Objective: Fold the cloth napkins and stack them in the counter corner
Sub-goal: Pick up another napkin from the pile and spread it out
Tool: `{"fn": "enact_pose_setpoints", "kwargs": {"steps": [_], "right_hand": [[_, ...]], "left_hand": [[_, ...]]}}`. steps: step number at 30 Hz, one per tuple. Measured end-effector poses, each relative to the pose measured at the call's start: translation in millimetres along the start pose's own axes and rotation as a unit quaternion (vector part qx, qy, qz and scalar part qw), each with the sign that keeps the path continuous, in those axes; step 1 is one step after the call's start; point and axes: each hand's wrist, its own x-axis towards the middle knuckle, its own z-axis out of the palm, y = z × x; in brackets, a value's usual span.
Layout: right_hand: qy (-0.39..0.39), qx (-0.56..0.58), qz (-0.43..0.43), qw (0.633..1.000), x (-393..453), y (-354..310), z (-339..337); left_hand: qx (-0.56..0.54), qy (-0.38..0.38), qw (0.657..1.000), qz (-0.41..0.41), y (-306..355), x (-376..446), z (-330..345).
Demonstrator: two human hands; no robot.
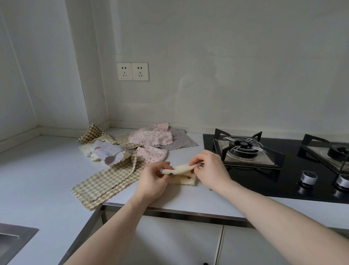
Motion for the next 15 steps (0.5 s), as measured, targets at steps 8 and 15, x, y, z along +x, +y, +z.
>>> {"fn": "enact_pose_setpoints", "kwargs": {"steps": [8, 15], "right_hand": [[-0.068, -0.033, -0.051, 0.996, -15, 7, 7], [-0.090, -0.057, -0.055, 0.993, -22, 9, 24]], "left_hand": [[0.099, 0.002, 0.995, -0.003, -7, 2, 6], [0.114, 0.032, 0.993, -0.021, -8, 6, 6]]}}
